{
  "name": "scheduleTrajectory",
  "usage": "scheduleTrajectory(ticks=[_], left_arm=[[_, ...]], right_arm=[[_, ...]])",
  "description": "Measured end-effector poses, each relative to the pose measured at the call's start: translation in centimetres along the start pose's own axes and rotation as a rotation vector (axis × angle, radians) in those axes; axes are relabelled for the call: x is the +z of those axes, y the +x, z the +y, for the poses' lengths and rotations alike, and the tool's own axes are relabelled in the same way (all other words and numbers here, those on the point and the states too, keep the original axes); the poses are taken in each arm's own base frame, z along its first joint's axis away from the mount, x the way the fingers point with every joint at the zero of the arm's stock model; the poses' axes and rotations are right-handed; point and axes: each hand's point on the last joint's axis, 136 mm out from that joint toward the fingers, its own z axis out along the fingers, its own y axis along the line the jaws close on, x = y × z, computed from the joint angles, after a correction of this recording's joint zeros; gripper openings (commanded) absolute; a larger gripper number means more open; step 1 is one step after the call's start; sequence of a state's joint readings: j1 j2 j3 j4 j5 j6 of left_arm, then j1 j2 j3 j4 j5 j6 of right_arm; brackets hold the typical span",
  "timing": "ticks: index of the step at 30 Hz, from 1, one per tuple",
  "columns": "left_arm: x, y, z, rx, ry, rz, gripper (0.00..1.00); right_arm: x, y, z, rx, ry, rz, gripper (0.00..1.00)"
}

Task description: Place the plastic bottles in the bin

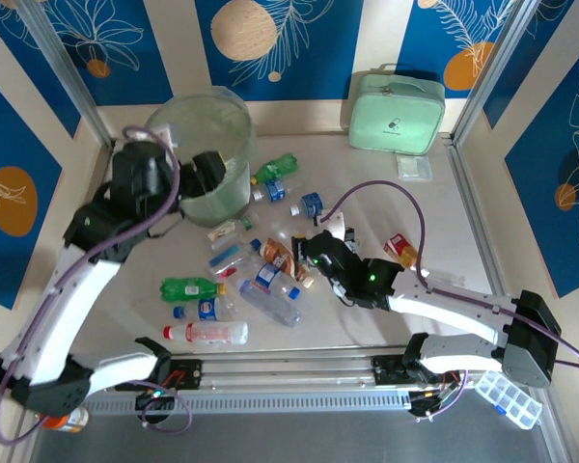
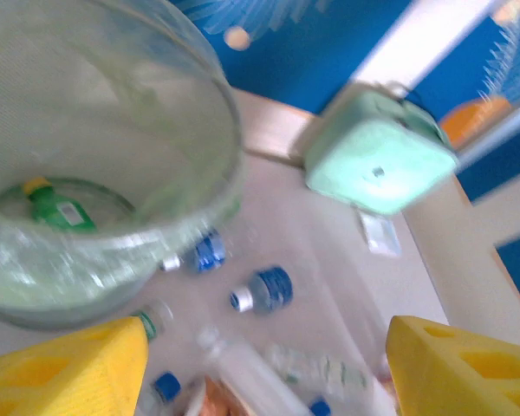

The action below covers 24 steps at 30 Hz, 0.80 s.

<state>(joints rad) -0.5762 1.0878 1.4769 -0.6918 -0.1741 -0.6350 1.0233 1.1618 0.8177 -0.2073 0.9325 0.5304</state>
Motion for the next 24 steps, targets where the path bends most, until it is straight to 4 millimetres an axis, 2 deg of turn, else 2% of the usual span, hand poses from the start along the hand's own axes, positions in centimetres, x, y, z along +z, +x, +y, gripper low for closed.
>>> scheduleTrajectory(ticks=[3, 8, 12, 18, 22, 24], left_arm=[[-0.7, 4.4, 0.2, 0.012, 0.059, 0.041, 0.71], [0.1, 11.5, 2.1, 0.056, 0.064, 0.139, 0.71], [0.0, 15.8, 5.5, 0.050, 0.011, 0.165, 0.71], [-1.3, 18.5, 10.9, -0.016, -0.103, 0.119, 0.74], [-2.0, 18.2, 12.7, -0.036, -0.171, 0.076, 0.77], [-2.2, 18.1, 13.8, -0.040, -0.227, 0.056, 0.78]], right_arm=[[-0.2, 0.0, -0.1, -0.008, -0.013, -0.014, 0.86], [-0.8, 0.0, 0.1, -0.028, -0.066, -0.031, 0.84], [-1.6, 0.1, 1.5, -0.061, -0.171, -0.056, 0.77], [-2.2, 1.3, 5.2, -0.175, -0.354, -0.030, 0.71], [-1.8, 3.1, 7.8, -0.288, -0.450, 0.050, 0.71], [-2.2, 3.8, 9.4, -0.346, -0.513, 0.086, 0.71]])
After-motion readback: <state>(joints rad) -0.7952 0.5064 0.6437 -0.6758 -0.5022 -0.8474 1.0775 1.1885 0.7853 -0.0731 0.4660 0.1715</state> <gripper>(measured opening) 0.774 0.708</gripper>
